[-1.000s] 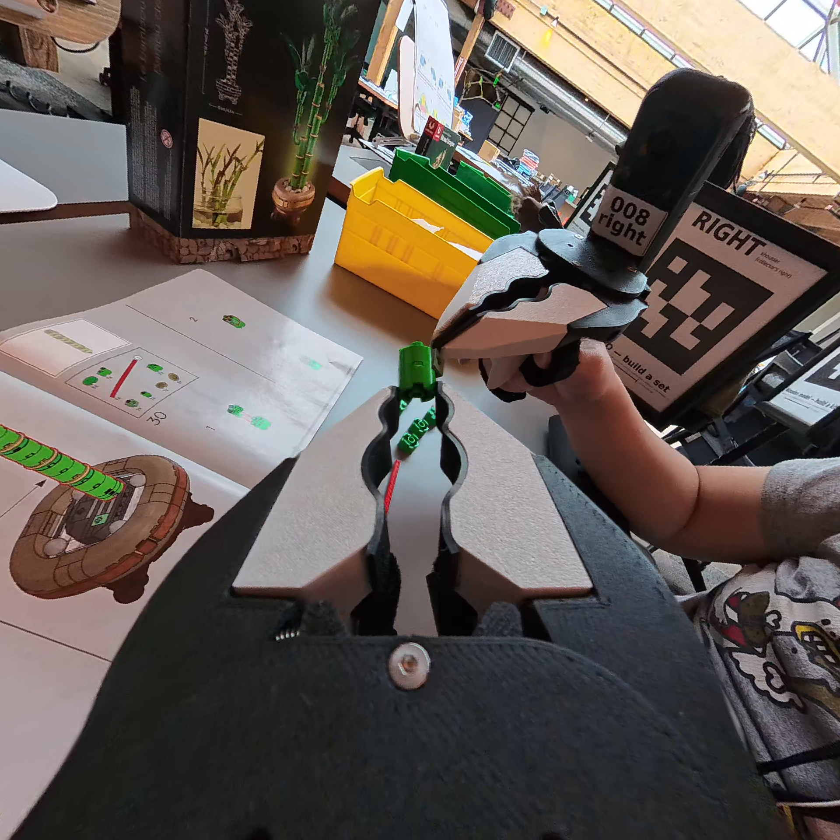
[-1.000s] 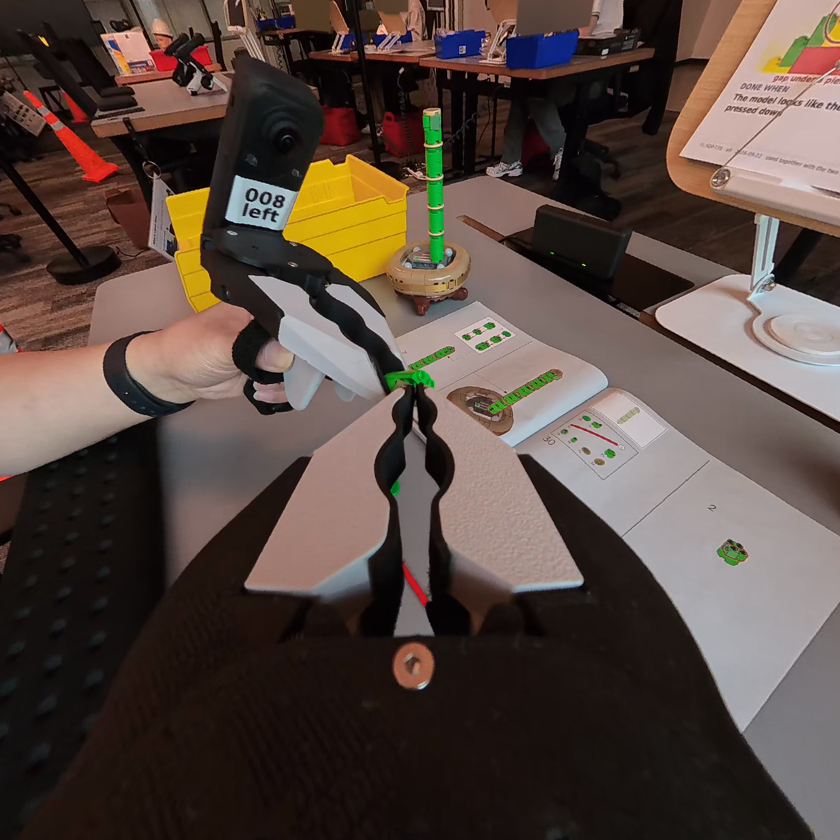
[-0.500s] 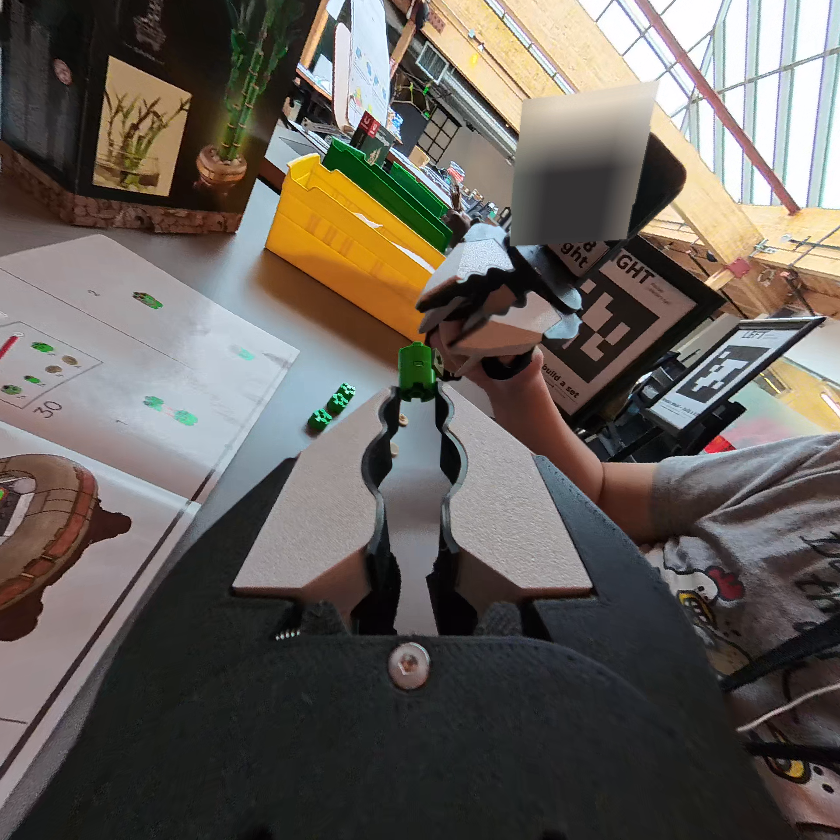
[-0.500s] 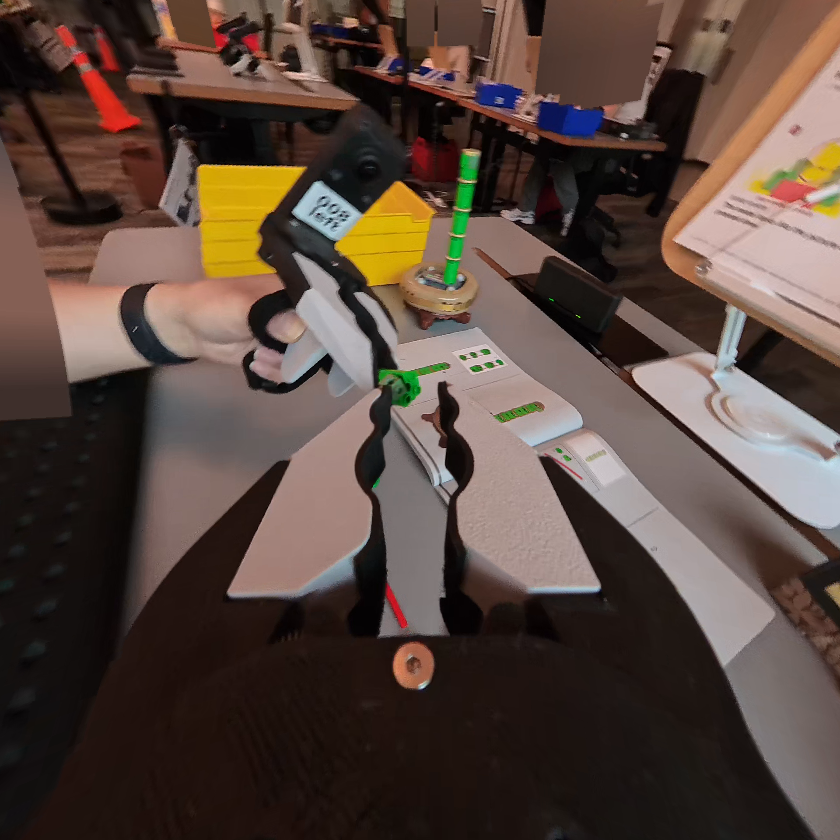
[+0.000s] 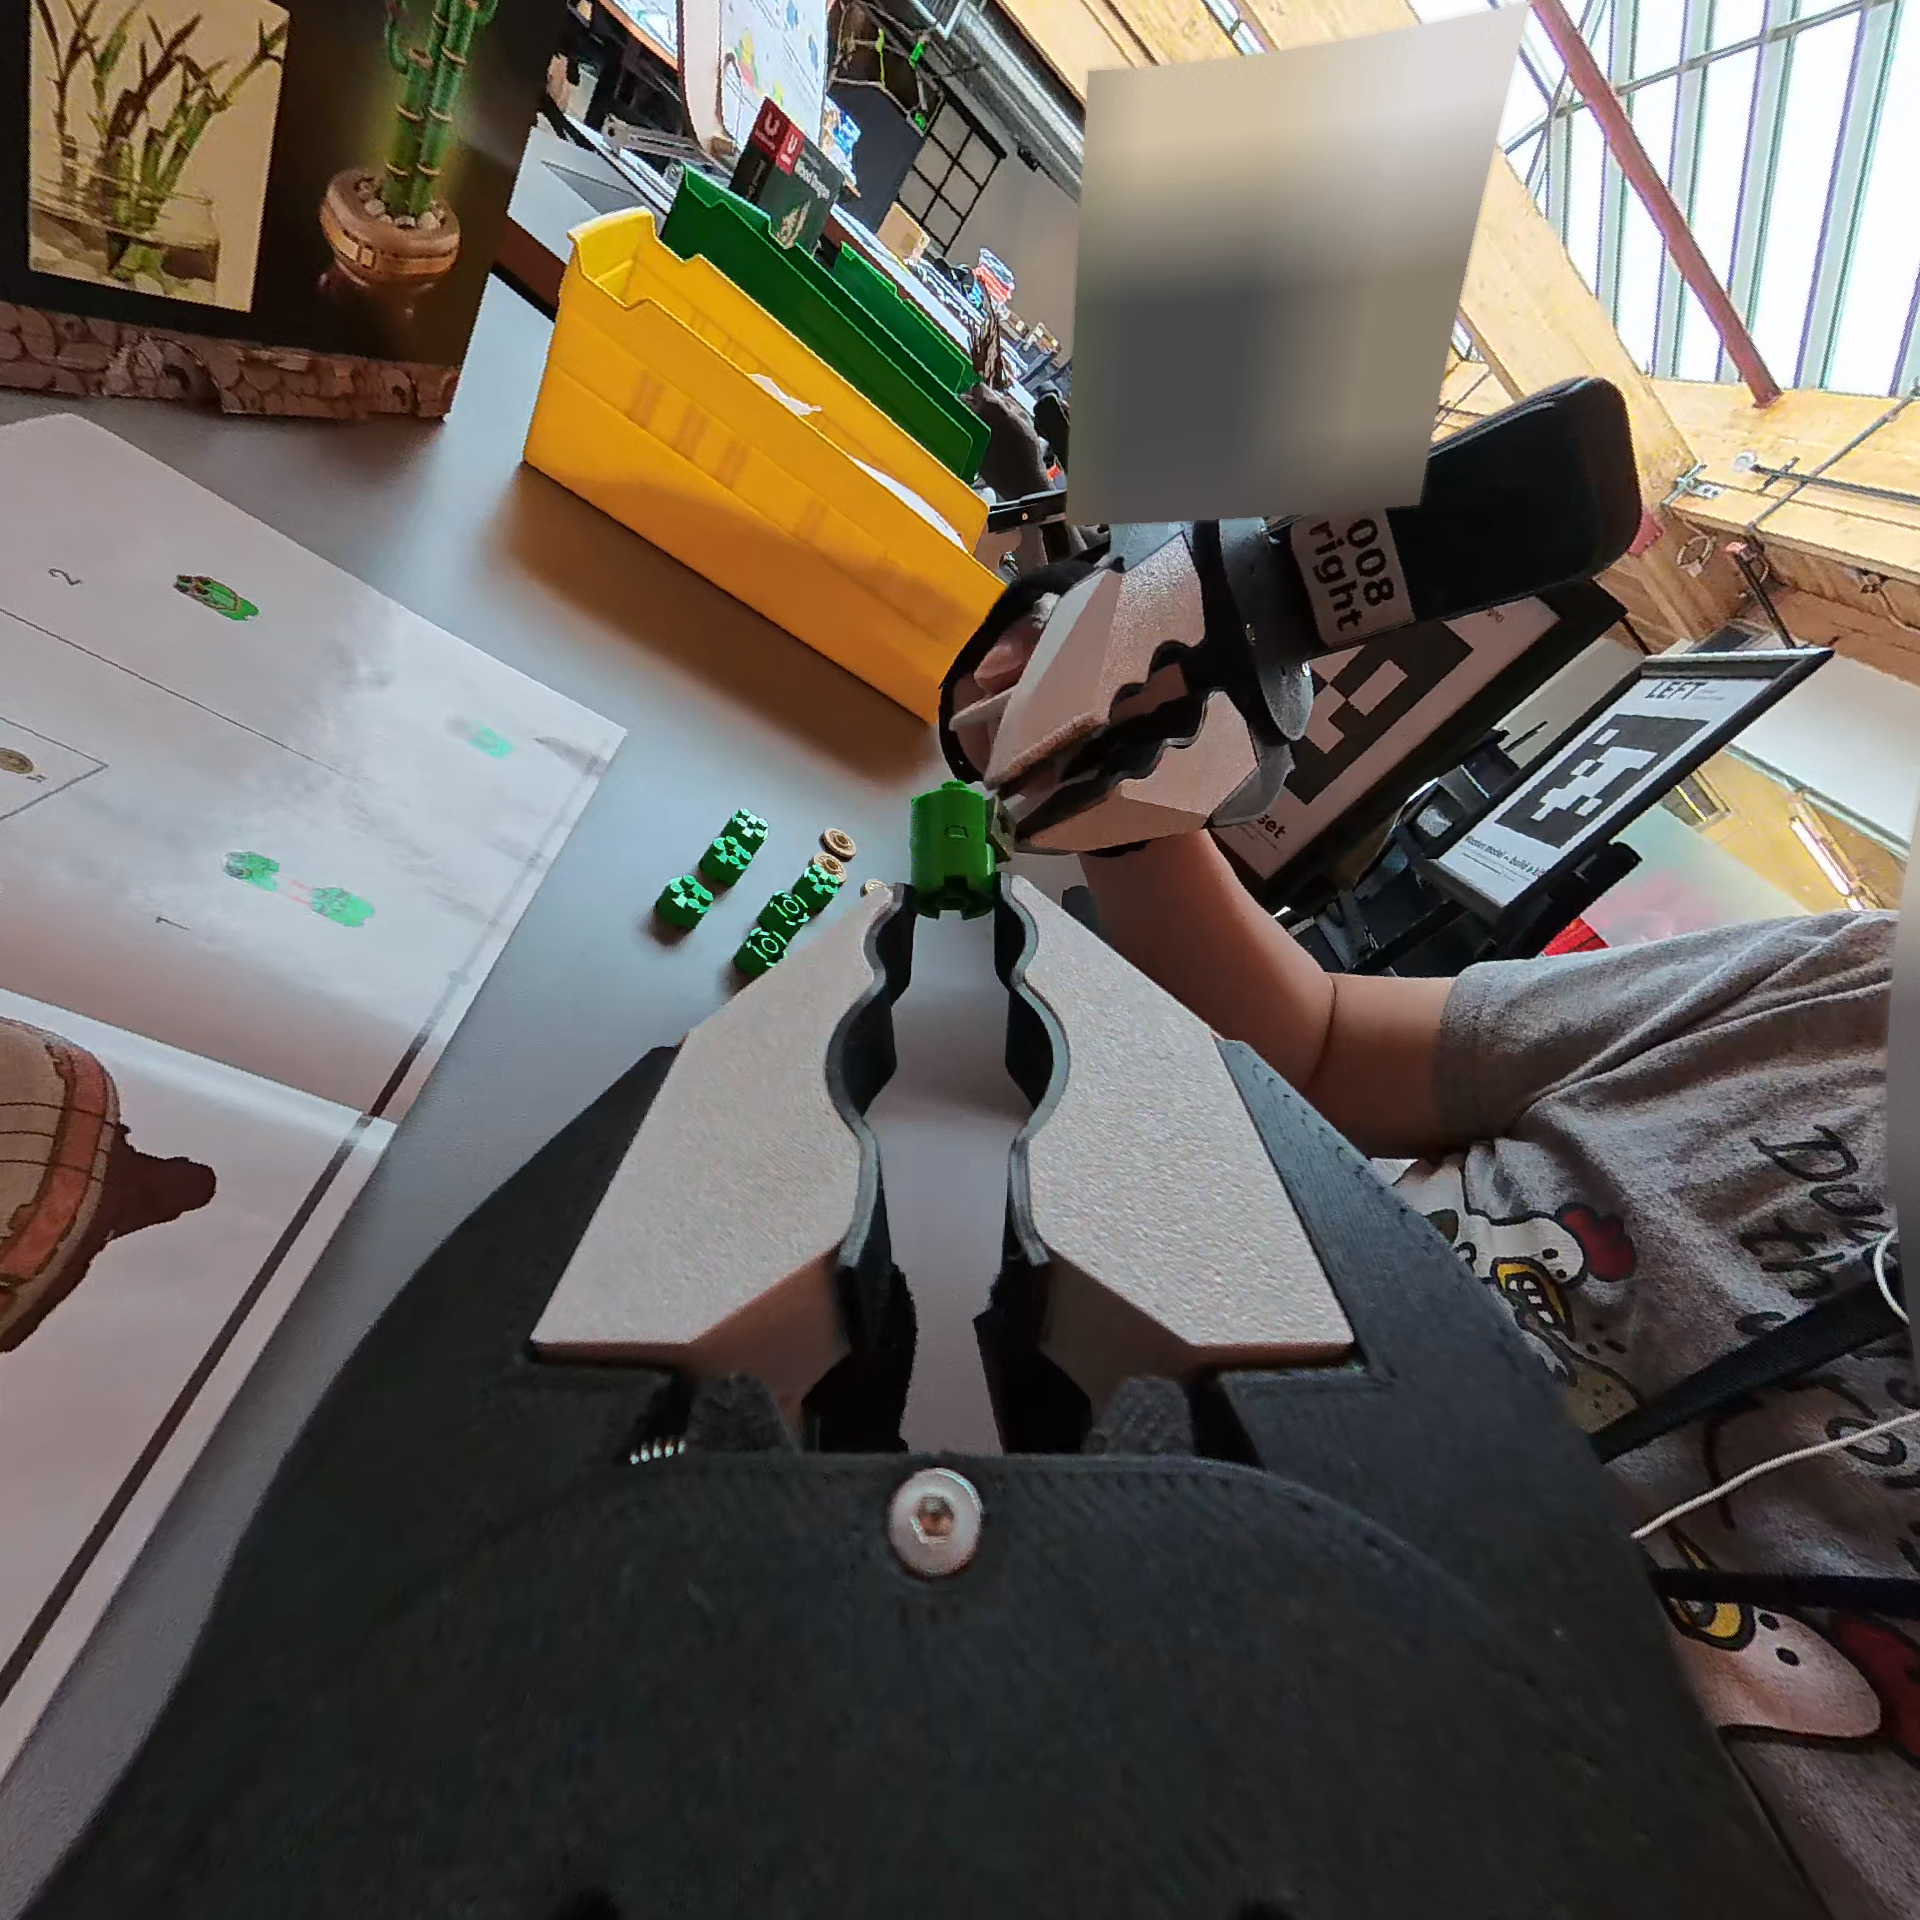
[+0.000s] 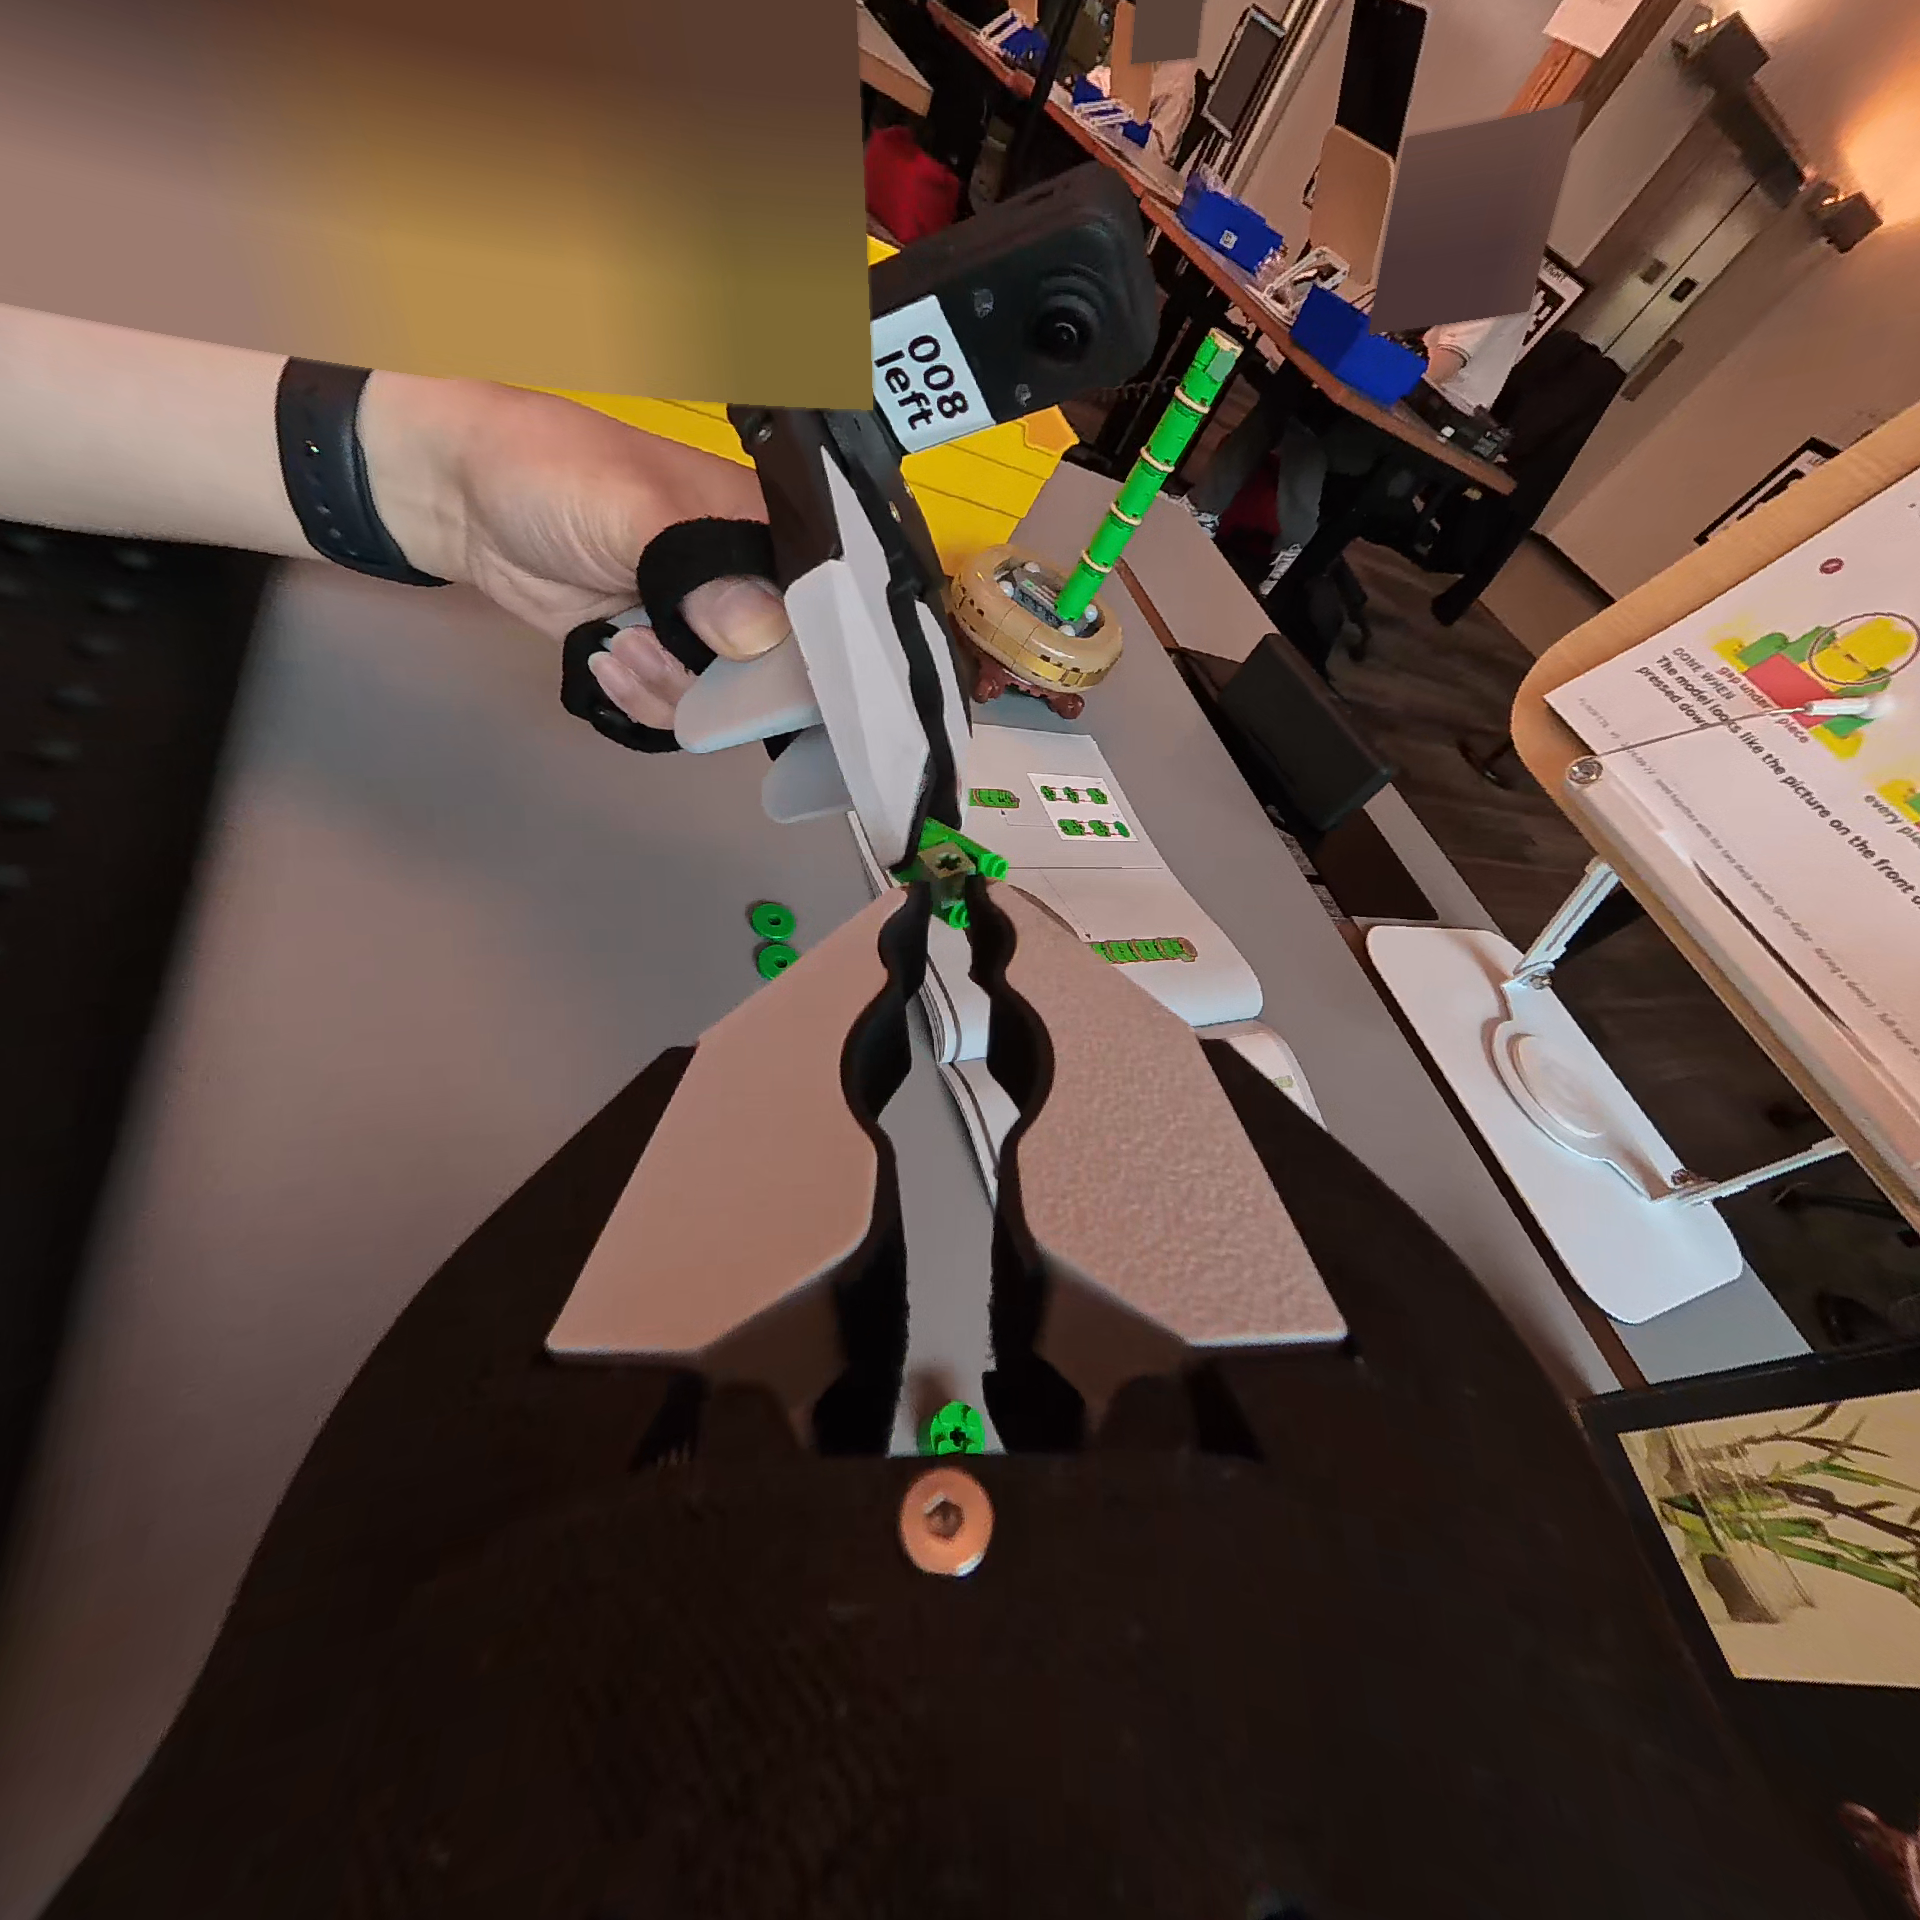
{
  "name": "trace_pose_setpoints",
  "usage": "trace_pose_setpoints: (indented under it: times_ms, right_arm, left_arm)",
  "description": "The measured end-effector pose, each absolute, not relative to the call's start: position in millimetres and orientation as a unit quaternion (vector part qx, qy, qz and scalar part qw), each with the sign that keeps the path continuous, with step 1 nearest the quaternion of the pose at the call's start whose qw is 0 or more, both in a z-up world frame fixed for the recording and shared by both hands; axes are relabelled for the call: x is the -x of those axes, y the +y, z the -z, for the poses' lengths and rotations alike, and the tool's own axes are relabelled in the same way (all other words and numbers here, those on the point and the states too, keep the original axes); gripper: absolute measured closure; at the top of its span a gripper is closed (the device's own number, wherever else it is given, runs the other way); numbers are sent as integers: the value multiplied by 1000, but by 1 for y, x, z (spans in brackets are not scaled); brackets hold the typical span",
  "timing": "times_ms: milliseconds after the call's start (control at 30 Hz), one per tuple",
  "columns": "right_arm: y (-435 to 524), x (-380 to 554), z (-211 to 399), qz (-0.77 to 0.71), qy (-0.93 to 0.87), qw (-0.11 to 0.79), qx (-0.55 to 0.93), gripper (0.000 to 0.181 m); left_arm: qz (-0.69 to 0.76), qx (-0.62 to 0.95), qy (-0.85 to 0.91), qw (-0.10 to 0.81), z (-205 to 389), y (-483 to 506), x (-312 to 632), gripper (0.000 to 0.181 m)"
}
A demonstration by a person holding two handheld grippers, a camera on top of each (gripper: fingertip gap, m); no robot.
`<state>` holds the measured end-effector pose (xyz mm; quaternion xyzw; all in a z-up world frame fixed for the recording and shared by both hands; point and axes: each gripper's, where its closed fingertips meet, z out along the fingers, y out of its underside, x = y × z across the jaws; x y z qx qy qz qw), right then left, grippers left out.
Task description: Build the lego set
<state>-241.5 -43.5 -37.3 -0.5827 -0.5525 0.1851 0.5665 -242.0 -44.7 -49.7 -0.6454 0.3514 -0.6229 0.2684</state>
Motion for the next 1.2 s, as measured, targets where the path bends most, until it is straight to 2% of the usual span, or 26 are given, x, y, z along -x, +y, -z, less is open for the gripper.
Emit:
trace_pose_setpoints:
  times_ms: [567,1200]
  right_arm:
    - [-43,243,41,-173,-556,564,585,175]
    - [-51,249,72,-144,-610,496,600,176]
  left_arm:
    - [622,646,357,262,51,-47,241,168]
    - [542,700,416,206,83,-57,248,167]
